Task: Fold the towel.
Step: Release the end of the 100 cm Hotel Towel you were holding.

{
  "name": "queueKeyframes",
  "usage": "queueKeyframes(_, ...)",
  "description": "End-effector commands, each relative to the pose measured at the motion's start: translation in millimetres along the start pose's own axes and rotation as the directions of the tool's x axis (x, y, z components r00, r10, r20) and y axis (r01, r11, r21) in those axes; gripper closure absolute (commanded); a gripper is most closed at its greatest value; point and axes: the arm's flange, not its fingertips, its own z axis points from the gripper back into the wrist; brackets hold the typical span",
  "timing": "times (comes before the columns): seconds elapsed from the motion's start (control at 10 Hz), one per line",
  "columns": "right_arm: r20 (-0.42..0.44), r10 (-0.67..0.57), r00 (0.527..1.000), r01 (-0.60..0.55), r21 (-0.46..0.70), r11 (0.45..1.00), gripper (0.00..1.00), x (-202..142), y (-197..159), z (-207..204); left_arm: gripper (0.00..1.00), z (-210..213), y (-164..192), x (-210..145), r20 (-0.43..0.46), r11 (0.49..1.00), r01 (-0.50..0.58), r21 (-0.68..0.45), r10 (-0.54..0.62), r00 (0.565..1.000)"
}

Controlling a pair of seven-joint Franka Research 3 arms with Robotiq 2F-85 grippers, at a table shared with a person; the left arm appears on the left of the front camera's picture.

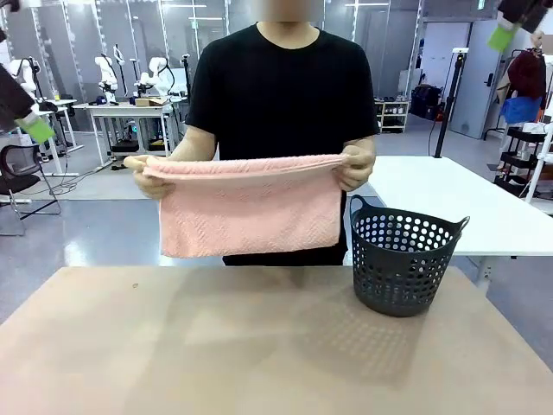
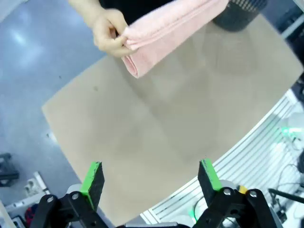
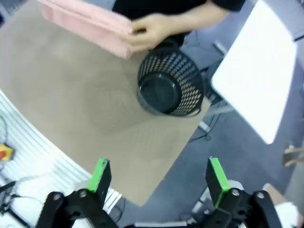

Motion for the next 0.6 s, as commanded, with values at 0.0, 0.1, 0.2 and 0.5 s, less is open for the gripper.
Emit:
queueKeyframes(0.0,0.012,-0.045,0.999,0.044,0.091,0.995,0.0,-30,11,-22,0.0,4,7,-4,0.006,0.998,-0.061,0.009,0.06,0.998)
queueKeyframes(0.1,-0.011,-0.059,0.998,0.06,0.127,0.99,0.0,-41,17,-36,0.0,10,13,-4,0.019,0.997,-0.071,-0.001,0.071,0.997)
queueKeyframes(0.2,-0.002,-0.076,0.997,0.076,0.128,0.989,0.0,-46,23,-45,0.0,12,17,0,0.003,0.998,-0.067,0.005,0.067,0.998)
queueKeyframes(0.5,0.007,-0.068,0.998,0.066,0.131,0.989,0.0,-51,34,-66,0.0,15,19,14,-0.015,0.999,-0.024,-0.026,0.024,1.0)
